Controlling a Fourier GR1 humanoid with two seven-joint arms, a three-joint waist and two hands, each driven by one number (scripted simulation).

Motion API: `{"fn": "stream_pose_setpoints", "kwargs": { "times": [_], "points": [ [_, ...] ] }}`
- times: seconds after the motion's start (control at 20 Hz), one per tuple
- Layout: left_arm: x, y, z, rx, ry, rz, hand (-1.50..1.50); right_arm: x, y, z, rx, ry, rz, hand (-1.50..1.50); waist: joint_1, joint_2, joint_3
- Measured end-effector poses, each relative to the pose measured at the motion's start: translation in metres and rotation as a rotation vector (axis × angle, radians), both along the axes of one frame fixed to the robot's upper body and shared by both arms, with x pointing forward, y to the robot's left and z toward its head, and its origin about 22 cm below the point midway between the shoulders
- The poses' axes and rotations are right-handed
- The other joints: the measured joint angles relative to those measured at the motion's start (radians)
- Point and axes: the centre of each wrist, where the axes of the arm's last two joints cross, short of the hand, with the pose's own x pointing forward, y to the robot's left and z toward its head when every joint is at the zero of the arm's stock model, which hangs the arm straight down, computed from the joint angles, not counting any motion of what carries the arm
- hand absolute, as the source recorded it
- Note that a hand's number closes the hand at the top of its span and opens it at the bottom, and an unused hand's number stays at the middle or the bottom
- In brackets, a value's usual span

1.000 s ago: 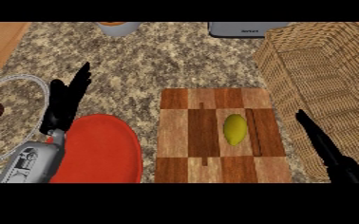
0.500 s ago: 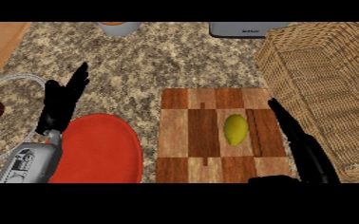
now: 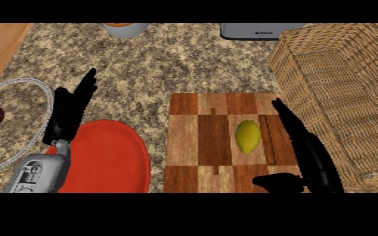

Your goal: Pick the lemon from the cutting board and place it in the basket

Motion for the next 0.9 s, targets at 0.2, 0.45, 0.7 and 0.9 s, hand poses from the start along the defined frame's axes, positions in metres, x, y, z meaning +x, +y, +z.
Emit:
{"fn": "stream_pose_setpoints", "kwargs": {
  "times": [0.2, 0.45, 0.7, 0.9],
  "points": [
    [0.001, 0.004, 0.0, -0.002, -0.006, 0.005, 0.0, 0.006, 0.013, -0.008, 0.002, 0.0, 0.002, -1.5, 0.0, 0.0, 0.0],
    [0.001, 0.007, 0.0, -0.002, -0.004, 0.008, 0.0, 0.017, 0.019, -0.017, 0.005, 0.018, 0.001, -1.5, 0.0, 0.0, 0.0],
    [0.008, 0.006, -0.003, -0.003, -0.004, 0.003, 0.0, 0.023, 0.023, -0.034, 0.003, 0.055, 0.004, -1.5, 0.0, 0.0, 0.0],
    [0.005, 0.0, -0.005, -0.002, -0.009, 0.005, 0.0, 0.024, 0.029, -0.038, 0.007, 0.07, 0.009, -1.5, 0.0, 0.0, 0.0]
  ]
}}
